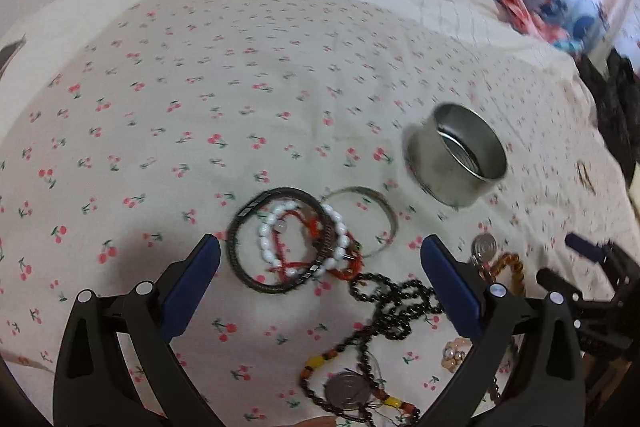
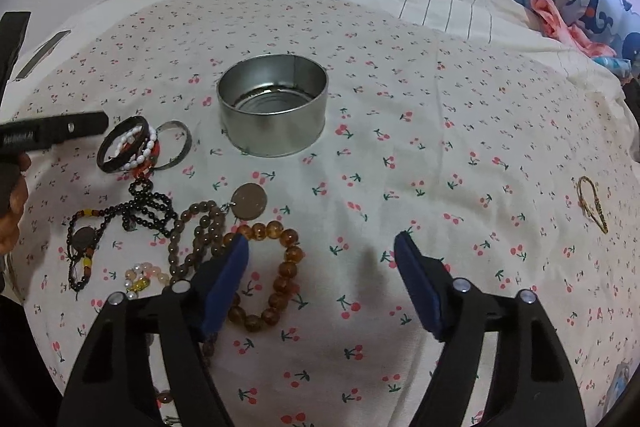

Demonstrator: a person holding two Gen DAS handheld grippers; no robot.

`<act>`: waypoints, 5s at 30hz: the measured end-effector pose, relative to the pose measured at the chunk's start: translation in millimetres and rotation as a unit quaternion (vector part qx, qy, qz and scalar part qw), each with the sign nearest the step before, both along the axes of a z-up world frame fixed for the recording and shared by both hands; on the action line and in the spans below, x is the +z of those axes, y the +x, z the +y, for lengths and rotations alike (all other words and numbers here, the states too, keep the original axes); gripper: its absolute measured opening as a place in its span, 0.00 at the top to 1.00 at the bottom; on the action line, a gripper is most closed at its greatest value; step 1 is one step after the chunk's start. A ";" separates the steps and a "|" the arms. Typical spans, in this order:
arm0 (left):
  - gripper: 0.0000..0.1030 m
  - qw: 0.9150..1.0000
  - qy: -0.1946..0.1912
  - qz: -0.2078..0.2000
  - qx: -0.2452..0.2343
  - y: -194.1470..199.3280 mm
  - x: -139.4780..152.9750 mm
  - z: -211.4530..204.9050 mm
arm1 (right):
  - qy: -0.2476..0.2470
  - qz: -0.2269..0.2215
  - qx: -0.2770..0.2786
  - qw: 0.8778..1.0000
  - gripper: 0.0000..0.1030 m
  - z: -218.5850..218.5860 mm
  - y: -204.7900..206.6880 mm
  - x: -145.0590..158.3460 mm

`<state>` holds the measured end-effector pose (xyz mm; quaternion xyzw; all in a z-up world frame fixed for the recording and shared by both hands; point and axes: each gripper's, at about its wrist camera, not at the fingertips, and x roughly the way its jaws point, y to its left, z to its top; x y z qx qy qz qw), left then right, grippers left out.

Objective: Organize jewelry
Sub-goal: 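Move the right gripper toward the amber bead bracelet, then grasp the amber bead bracelet with the right gripper while the left grasps the black leather bracelet, then carry both bracelets over the silver tin and open both grippers to drop them in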

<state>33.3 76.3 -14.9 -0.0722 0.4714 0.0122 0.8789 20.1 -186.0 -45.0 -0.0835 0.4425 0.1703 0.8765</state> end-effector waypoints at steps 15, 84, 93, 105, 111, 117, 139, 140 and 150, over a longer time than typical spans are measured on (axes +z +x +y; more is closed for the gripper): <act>0.06 0.997 -0.074 0.009 0.013 1.4 -5.0 27.8 | 0.004 0.018 0.016 1.000 0.33 2.7 2.3 -8.8; 0.44 0.991 0.055 0.016 -0.117 22.5 -56.9 -27.5 | -0.008 0.060 0.043 0.997 0.60 8.5 19.3 -39.1; 0.73 0.987 0.070 0.010 -0.145 12.1 -52.1 -37.0 | -0.008 0.060 0.045 0.997 0.59 10.7 17.2 -40.1; 0.92 0.991 0.041 -0.021 -0.123 5.5 -32.0 -19.3 | 0.002 0.062 0.041 0.997 0.59 5.8 18.4 -40.4; 0.92 0.993 0.008 -0.032 -0.109 4.1 -20.6 -6.4 | 0.031 0.072 0.033 0.996 0.59 -10.2 24.9 -34.9; 0.92 0.993 0.003 -0.048 -0.112 2.6 -9.8 -9.1 | -0.005 0.066 0.044 0.997 0.59 -2.1 22.5 -41.0; 0.92 0.981 -0.102 -0.085 -0.144 0.4 27.7 -20.2 | 0.172 0.008 0.044 0.984 0.88 -20.1 16.9 19.0; 0.92 0.979 -0.110 -0.086 -0.149 2.6 29.5 -24.2 | 0.188 0.005 0.042 0.981 0.88 -22.9 17.7 23.5; 0.91 0.949 -0.218 -0.113 -0.199 46.7 59.2 -77.0 | 0.295 -0.018 0.024 0.955 0.88 -28.0 66.4 73.0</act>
